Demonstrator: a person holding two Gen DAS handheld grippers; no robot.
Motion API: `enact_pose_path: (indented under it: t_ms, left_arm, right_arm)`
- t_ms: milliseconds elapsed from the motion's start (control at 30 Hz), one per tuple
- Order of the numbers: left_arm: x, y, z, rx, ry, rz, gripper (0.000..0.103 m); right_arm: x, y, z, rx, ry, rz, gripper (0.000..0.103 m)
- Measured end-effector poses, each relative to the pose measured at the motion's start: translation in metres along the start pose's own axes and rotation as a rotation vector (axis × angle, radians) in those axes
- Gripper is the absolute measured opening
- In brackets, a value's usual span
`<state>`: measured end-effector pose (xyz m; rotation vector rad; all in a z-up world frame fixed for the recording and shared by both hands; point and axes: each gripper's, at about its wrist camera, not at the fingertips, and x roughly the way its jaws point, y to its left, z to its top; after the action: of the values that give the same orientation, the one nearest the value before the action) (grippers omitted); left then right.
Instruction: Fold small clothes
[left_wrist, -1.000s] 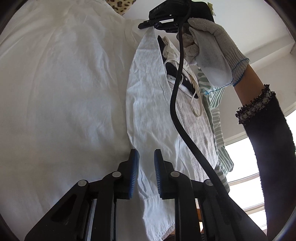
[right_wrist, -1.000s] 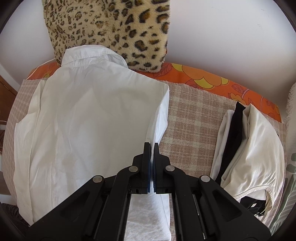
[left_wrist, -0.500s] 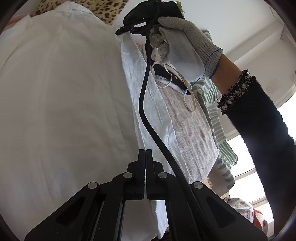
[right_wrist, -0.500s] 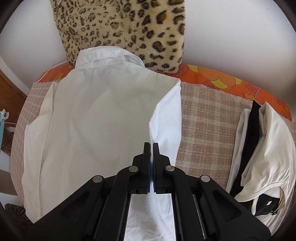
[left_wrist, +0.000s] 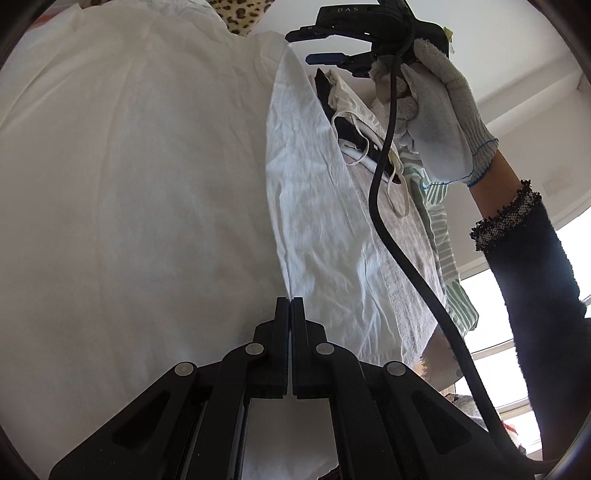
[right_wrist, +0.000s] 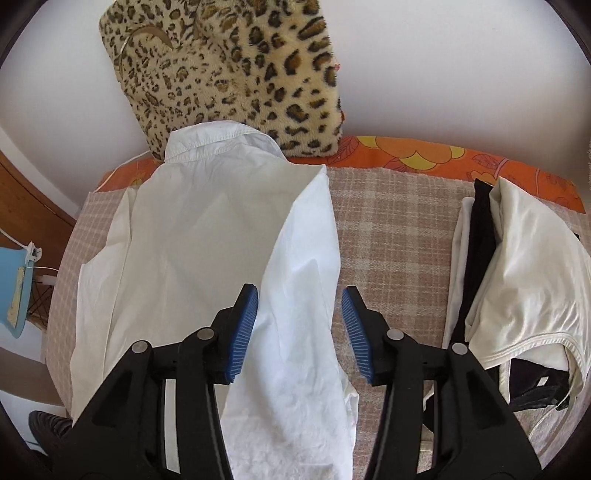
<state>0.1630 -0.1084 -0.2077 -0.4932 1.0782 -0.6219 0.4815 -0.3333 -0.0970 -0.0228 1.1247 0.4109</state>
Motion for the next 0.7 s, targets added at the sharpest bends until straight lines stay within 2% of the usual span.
enact_pose_path:
  t_ms: [133,167,200,267,367,467,500,533,667,700]
  left_arm:
    - [-0.002,-0.002,-0.006,0.020,0.003,0.001,0.000]
    - [-0.002,-0.003,-0.007,0.021,0.005,0.003,0.000]
    - [-0.002,-0.003,-0.008,0.022,0.006,0.002,0.000]
    - [0.006,-0.008,-0.007,0.023,0.004,0.011,0.000]
    - [0.006,-0.008,-0.006,0.014,0.003,0.014,0.000]
    - [0.004,-0.008,-0.007,0.012,0.005,0.013,0.000]
    - [0.002,-0.008,-0.007,0.011,0.004,0.012,0.000]
    - [-0.001,-0.008,-0.008,0.010,0.005,0.012,0.000]
    - [-0.005,-0.007,-0.012,-0.002,0.020,0.016,0.002]
    - [-0.008,-0.005,-0.011,-0.008,0.019,0.019,0.008]
  right_arm:
    - [-0.008,-0.029,-0.022,0.088,-0.018,0.029,0.050]
    - [-0.009,-0.032,-0.027,0.103,-0.029,0.048,0.046]
    - [-0.011,-0.030,-0.030,0.097,-0.037,0.089,0.031]
    - [-0.007,-0.017,-0.038,0.058,-0.032,0.128,0.015]
    - [0.018,0.003,-0.041,0.004,0.010,0.110,0.015]
    - [0.050,0.003,-0.034,-0.003,0.038,-0.019,0.015]
    - [0.060,-0.004,-0.031,0.020,0.046,-0.057,0.012]
    - [0.064,-0.011,-0.029,0.053,0.039,-0.052,0.006]
    - [0.047,-0.011,-0.027,0.068,0.018,-0.045,0.007]
    - [0.037,-0.008,-0.029,0.057,0.010,-0.047,0.009]
